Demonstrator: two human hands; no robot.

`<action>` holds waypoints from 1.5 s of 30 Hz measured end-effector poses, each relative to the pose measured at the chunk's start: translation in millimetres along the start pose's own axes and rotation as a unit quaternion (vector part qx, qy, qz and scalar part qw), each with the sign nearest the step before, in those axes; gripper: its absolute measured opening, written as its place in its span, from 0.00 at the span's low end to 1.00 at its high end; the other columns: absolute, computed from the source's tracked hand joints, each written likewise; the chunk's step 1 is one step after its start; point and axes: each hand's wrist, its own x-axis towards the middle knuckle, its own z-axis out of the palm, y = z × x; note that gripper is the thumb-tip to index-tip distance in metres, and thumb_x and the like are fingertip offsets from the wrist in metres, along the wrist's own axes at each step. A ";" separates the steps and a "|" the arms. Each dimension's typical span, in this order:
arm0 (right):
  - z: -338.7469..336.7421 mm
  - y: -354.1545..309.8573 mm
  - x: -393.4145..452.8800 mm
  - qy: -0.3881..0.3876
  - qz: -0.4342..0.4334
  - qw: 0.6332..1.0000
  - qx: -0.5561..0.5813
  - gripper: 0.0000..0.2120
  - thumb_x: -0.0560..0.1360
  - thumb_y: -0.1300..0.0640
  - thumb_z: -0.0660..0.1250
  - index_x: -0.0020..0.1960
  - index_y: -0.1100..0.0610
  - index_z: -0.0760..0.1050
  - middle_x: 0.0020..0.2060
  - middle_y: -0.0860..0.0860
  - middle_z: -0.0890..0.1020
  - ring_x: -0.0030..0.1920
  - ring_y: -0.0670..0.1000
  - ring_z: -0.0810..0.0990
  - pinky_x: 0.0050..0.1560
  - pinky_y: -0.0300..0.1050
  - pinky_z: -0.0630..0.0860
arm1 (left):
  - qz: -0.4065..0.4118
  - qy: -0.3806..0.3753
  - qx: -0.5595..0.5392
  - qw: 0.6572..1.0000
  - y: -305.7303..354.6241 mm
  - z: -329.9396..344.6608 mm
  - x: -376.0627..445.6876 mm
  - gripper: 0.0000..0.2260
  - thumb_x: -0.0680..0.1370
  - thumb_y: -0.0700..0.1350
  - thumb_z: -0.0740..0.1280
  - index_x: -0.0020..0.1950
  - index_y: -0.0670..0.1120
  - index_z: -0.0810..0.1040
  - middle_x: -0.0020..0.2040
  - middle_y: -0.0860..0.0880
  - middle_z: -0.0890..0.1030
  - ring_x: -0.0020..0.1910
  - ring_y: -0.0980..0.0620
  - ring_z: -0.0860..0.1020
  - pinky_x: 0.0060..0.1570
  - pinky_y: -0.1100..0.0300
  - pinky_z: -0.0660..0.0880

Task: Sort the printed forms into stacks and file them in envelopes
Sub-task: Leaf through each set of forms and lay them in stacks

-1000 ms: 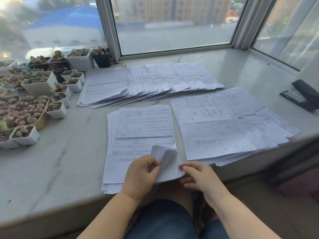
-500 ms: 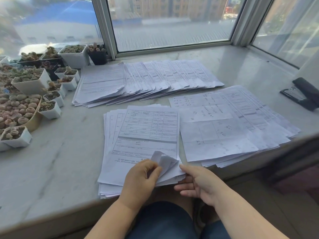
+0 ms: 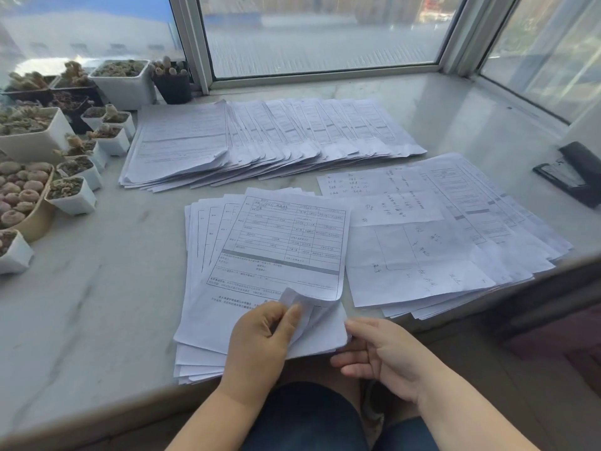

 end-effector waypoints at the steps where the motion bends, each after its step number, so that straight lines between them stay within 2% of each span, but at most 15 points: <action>1: 0.2 0.1 -0.4 -0.009 -0.003 1.000 0.000 0.08 0.75 0.57 0.68 0.48 0.61 0.82 0.38 0.58 0.84 0.33 0.53 0.84 0.28 0.41 0.80 | 0.000 0.001 0.001 1.000 -1.2 0.0 0.1 0.21 0.75 0.55 0.64 0.28 0.46 0.62 0.26 0.54 0.61 0.28 0.57 0.61 0.30 0.61 0.59; 5: -2.2 2.6 -2.0 -0.042 -0.008 0.999 -0.002 0.12 0.67 0.54 0.72 0.47 0.59 0.85 0.41 0.59 0.83 0.33 0.51 0.83 0.31 0.39 0.80 | -0.004 -0.003 0.003 1.000 -5.0 -1.9 -1.3 0.14 0.73 0.53 0.66 0.31 0.46 0.74 0.29 0.50 0.73 0.32 0.52 0.72 0.35 0.58 0.69; 10: -3.9 2.0 -2.1 -0.041 0.005 0.999 -0.007 0.10 0.71 0.56 0.70 0.49 0.59 0.84 0.41 0.59 0.84 0.33 0.50 0.83 0.31 0.39 0.80 | 0.018 -0.006 0.016 1.000 -4.5 -4.4 -3.8 0.10 0.75 0.52 0.64 0.37 0.49 0.76 0.33 0.53 0.76 0.35 0.54 0.75 0.37 0.56 0.72; 12: -4.1 -0.1 -4.5 -0.025 0.003 0.998 -0.058 0.09 0.77 0.56 0.67 0.51 0.59 0.83 0.38 0.59 0.83 0.29 0.49 0.80 0.28 0.37 0.77 | 0.033 -0.003 -0.003 0.999 -3.9 -5.2 -9.3 0.05 0.75 0.53 0.66 0.47 0.54 0.78 0.41 0.57 0.80 0.43 0.57 0.78 0.44 0.61 0.74; 14: -6.5 -4.0 -6.2 -0.003 -0.021 0.987 -0.158 0.10 0.80 0.55 0.63 0.49 0.57 0.82 0.28 0.56 0.80 0.21 0.47 0.71 0.24 0.34 0.68 | 0.058 -0.029 0.016 0.998 -2.4 -7.5 -15.3 0.18 0.72 0.56 0.69 0.61 0.60 0.73 0.53 0.62 0.79 0.53 0.63 0.77 0.50 0.73 0.71; 17: -6.0 -18.0 -5.0 0.030 -0.050 0.961 -0.271 0.11 0.79 0.50 0.63 0.47 0.54 0.83 0.21 0.51 0.74 0.20 0.45 0.63 0.24 0.32 0.62 | 0.114 -0.083 0.086 0.986 -5.6 -8.1 -19.1 0.34 0.70 0.51 0.72 0.73 0.58 0.60 0.53 0.63 0.79 0.52 0.63 0.78 0.48 0.75 0.71; 22: 12.4 -53.8 11.4 0.049 0.021 0.977 -0.205 0.20 0.78 0.43 0.64 0.54 0.60 0.79 0.36 0.57 0.84 0.26 0.49 0.76 0.25 0.37 0.71 | 0.187 -0.052 0.137 0.971 -6.4 -8.3 -14.2 0.15 0.72 0.40 0.68 0.57 0.53 0.81 0.50 0.60 0.82 0.49 0.62 0.79 0.48 0.67 0.75; 25: 30.6 -66.7 21.6 0.067 0.021 0.972 -0.225 0.11 0.77 0.56 0.68 0.56 0.61 0.78 0.44 0.56 0.84 0.33 0.49 0.81 0.34 0.42 0.77 | 0.215 -0.068 0.153 0.962 -0.3 -10.2 -10.9 0.16 0.66 0.38 0.73 0.52 0.50 0.84 0.50 0.58 0.83 0.48 0.59 0.81 0.47 0.68 0.76; 27: 40.8 -68.4 24.4 0.083 -0.035 0.945 -0.315 0.10 0.76 0.65 0.64 0.55 0.60 0.80 0.52 0.57 0.84 0.46 0.52 0.82 0.49 0.47 0.80 | 0.246 -0.084 0.172 0.950 8.8 -13.5 -9.5 0.14 0.65 0.45 0.76 0.50 0.51 0.84 0.52 0.59 0.82 0.49 0.60 0.81 0.48 0.68 0.77; 29: 47.5 -70.8 17.6 0.103 -0.086 0.927 -0.349 0.12 0.75 0.65 0.62 0.55 0.59 0.81 0.52 0.56 0.84 0.53 0.55 0.82 0.57 0.53 0.79 | 0.260 -0.064 0.204 0.942 18.1 -22.9 -5.6 0.15 0.71 0.56 0.69 0.53 0.50 0.84 0.55 0.57 0.82 0.52 0.60 0.80 0.52 0.67 0.75; 35: 13.9 -114.1 -24.7 0.105 -0.247 0.947 -0.179 0.09 0.78 0.66 0.63 0.52 0.56 0.79 0.45 0.53 0.87 0.46 0.54 0.85 0.52 0.56 0.81 | 0.135 0.154 0.154 0.966 37.2 -72.5 45.6 0.21 0.78 0.53 0.65 0.68 0.45 0.72 0.66 0.50 0.73 0.66 0.53 0.70 0.64 0.57 0.65; 38: -20.8 -155.6 -30.2 0.148 -0.300 0.942 -0.025 0.09 0.79 0.65 0.62 0.56 0.62 0.78 0.47 0.59 0.85 0.47 0.60 0.84 0.48 0.57 0.81 | 0.070 0.190 0.098 0.974 50.1 -84.1 84.1 0.23 0.76 0.53 0.61 0.68 0.46 0.70 0.63 0.53 0.72 0.64 0.53 0.70 0.63 0.59 0.63; 41: -45.8 -195.2 -23.1 0.162 -0.295 0.932 0.133 0.08 0.79 0.66 0.60 0.54 0.62 0.76 0.41 0.56 0.86 0.39 0.55 0.85 0.36 0.48 0.83 | 0.052 0.168 0.097 0.980 51.9 -78.5 117.1 0.18 0.78 0.48 0.64 0.68 0.49 0.70 0.63 0.55 0.72 0.62 0.58 0.69 0.62 0.60 0.64; 43: -51.4 -214.6 -15.8 0.149 -0.263 0.933 0.197 0.09 0.68 0.70 0.70 0.47 0.66 0.76 0.30 0.54 0.84 0.29 0.49 0.84 0.27 0.40 0.80 | 0.054 0.152 0.106 0.981 49.3 -69.9 136.8 0.18 0.78 0.45 0.66 0.67 0.50 0.71 0.61 0.56 0.72 0.61 0.60 0.68 0.60 0.63 0.63; 45: -60.6 -229.7 2.7 0.149 -0.258 0.924 0.242 0.25 0.47 0.67 0.78 0.43 0.68 0.77 0.26 0.54 0.82 0.25 0.48 0.81 0.24 0.37 0.77 | 0.052 0.140 0.114 0.982 46.1 -61.3 156.6 0.18 0.77 0.44 0.66 0.66 0.50 0.71 0.61 0.57 0.72 0.60 0.61 0.68 0.60 0.65 0.62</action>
